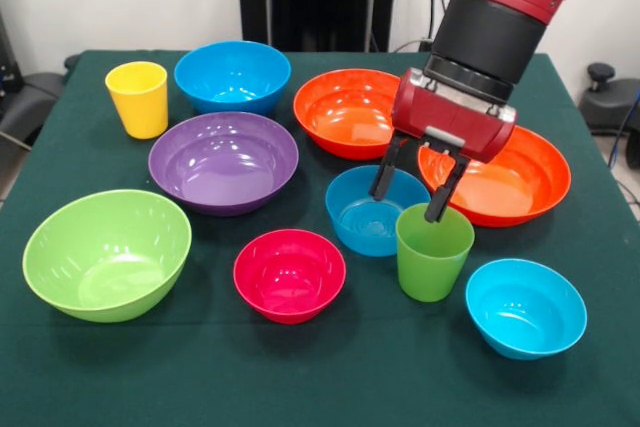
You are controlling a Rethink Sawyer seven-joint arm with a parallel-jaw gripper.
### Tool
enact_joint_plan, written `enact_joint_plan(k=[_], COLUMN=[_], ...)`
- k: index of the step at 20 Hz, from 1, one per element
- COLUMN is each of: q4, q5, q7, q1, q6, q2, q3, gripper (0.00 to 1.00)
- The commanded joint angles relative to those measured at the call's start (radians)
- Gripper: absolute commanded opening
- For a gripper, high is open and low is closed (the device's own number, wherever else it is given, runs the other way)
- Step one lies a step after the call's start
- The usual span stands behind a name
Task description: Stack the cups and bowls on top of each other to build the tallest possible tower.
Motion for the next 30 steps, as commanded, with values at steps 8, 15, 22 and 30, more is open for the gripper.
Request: enact_joint_plan(k=[8, 15, 22, 30], q4=[-0.058, -0.053, -0.055, -0.070], q5=[0.039, 0.047, 0.052, 0.069], q7=[0.179, 0.172, 0.171, 0.175], q1=[0.022, 0.031, 0.044, 0.057], q6=[-0.091, -0.073, -0.052, -0.073], q2=[0.100, 0.092, 0.090, 0.126], q3=[0.057, 0.046, 0.037, 0.031], gripper=[1.00, 1.00, 1.00, 1.00])
